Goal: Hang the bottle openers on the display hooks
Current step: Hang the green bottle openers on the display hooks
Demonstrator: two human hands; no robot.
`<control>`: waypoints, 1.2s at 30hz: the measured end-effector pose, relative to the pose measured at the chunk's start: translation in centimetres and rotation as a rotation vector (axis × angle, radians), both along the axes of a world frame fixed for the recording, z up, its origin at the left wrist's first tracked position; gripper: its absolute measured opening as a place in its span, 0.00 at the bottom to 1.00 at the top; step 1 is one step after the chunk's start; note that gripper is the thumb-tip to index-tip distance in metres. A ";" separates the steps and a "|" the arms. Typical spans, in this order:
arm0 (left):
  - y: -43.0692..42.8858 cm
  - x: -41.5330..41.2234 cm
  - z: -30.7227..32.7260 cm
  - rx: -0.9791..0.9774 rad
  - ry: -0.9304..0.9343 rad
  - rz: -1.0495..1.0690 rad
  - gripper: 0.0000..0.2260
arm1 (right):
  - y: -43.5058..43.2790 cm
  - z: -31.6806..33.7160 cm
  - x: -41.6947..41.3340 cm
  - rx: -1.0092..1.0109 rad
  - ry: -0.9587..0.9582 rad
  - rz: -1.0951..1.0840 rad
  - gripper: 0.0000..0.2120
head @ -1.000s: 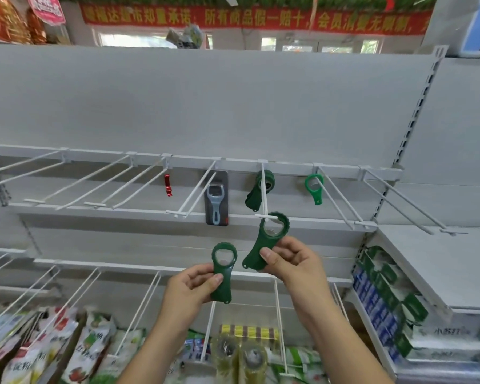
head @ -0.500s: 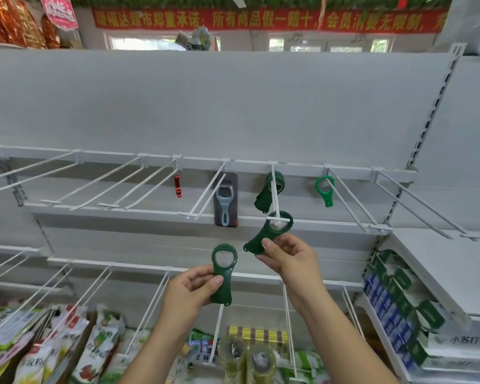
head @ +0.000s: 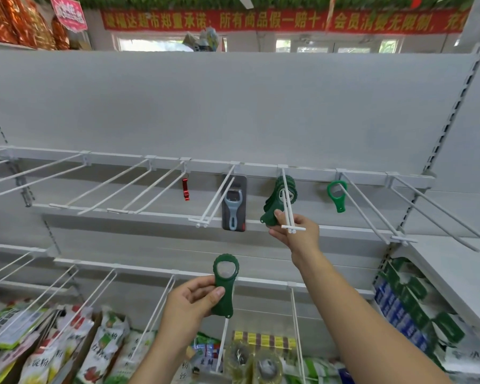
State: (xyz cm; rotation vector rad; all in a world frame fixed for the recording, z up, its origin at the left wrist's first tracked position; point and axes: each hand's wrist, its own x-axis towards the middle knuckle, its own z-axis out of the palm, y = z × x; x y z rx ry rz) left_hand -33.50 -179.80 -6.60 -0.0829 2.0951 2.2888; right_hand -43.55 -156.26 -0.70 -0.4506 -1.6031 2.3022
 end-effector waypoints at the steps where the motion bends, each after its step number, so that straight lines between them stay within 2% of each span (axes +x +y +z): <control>1: 0.0 -0.1 -0.1 0.002 -0.003 0.000 0.11 | 0.2 -0.2 -0.5 0.013 -0.008 0.000 0.05; 8: 0.3 -0.7 -0.2 -0.003 -0.006 -0.017 0.12 | 1.2 -0.3 -2.6 0.134 -0.051 -0.007 0.04; 13: 0.8 -0.4 0.1 0.019 0.006 -0.033 0.11 | 1.0 -0.2 -2.3 0.083 -0.081 0.028 0.08; 17: 1.2 0.0 0.3 0.030 0.023 -0.048 0.11 | -0.5 -1.1 0.8 0.077 -0.069 0.069 0.03; 20: 1.5 0.3 0.4 0.036 0.034 -0.060 0.11 | -1.7 -2.5 4.9 0.088 -0.081 0.152 0.10; 26: 2.9 0.7 0.2 0.015 0.065 -0.112 0.11 | -3.6 -4.5 12.8 0.113 0.002 0.401 0.09; 36: 4.8 1.9 0.0 0.057 0.076 -0.146 0.11 | -2.5 -5.0 14.7 0.225 0.029 0.340 0.10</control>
